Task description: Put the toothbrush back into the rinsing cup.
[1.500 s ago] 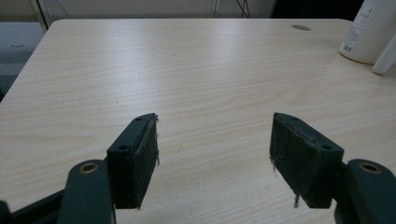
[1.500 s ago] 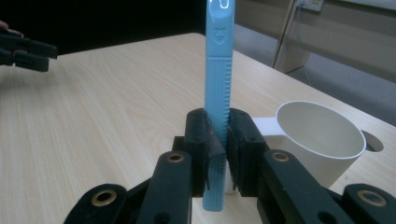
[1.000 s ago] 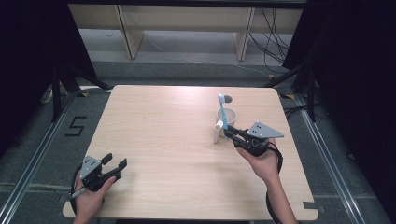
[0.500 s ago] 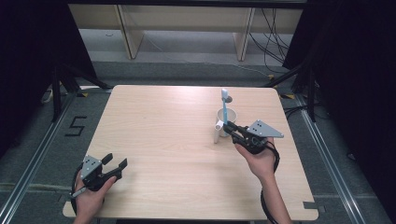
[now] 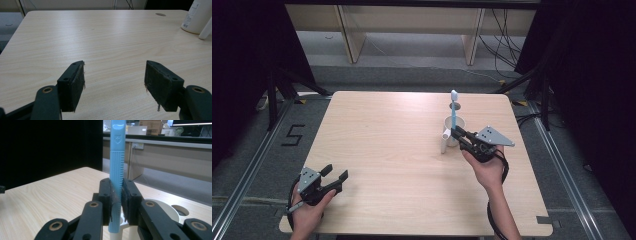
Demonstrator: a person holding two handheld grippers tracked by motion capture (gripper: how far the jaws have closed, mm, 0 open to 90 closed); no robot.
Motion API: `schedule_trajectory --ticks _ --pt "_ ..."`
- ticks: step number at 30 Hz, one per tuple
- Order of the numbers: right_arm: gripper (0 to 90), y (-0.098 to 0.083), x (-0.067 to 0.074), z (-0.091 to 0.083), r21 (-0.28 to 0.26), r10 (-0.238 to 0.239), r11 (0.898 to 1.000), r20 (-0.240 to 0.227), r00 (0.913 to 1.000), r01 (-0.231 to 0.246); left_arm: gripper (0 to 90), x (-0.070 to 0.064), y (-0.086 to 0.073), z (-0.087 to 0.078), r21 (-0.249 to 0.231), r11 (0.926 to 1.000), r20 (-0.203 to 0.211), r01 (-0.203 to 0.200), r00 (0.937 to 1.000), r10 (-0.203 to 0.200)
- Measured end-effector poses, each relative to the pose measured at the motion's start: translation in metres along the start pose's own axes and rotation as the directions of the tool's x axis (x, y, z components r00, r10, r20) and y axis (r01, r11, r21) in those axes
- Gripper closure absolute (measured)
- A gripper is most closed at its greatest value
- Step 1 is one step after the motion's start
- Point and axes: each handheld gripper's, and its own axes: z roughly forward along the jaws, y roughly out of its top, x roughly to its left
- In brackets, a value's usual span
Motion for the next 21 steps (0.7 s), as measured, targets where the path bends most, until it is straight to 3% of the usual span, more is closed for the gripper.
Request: schedule_trajectory --ticks 3,4,5,9,12,17,18,20,21 --pt "79.4 0.002 -0.001 0.000 -0.010 -0.011 1.000 0.022 0.9997 0.011 32.0 0.000 0.000 0.000 0.000 1.0000 -0.001 -0.003 1.0000 0.003" --pt "79.4 0.002 0.001 0.000 -0.007 0.020 1.000 0.019 0.9996 -0.020 32.0 -0.001 0.000 0.000 0.001 1.0000 -0.001 -0.005 1.0000 0.005" --pt "79.4 0.003 0.000 0.001 -0.010 0.021 1.000 0.019 0.9996 -0.021 32.0 -0.001 0.000 0.000 0.005 1.0000 -0.003 -0.005 1.0000 0.005" --pt "79.4 0.005 -0.001 0.002 -0.026 0.000 1.000 0.025 0.9997 0.001 32.1 0.000 0.000 0.000 0.001 1.0000 -0.001 -0.003 1.0000 0.003" --pt "79.4 0.006 0.001 0.003 -0.008 0.024 1.000 0.029 0.9993 -0.024 32.1 0.000 0.000 0.000 0.001 1.0000 0.000 -0.002 1.0000 0.002" --pt "79.4 0.006 -0.001 0.008 -0.028 0.000 1.000 0.043 0.9991 0.002 32.1 0.000 0.000 0.000 0.007 1.0000 -0.001 -0.002 1.0000 0.002" --pt "79.4 0.006 0.001 0.010 -0.026 0.026 0.999 0.037 0.9990 -0.025 32.1 0.000 0.000 0.000 0.002 1.0000 0.001 -0.001 1.0000 0.001" --pt "79.4 0.006 -0.001 0.011 -0.020 -0.003 1.000 0.043 0.9991 0.004 32.0 0.000 0.000 0.000 0.002 1.0000 0.002 -0.001 1.0000 0.001" --pt "79.4 0.005 0.000 0.013 -0.024 0.027 0.999 0.039 0.9989 -0.026 32.1 0.000 0.000 0.000 0.002 1.0000 0.001 -0.001 1.0000 0.001"
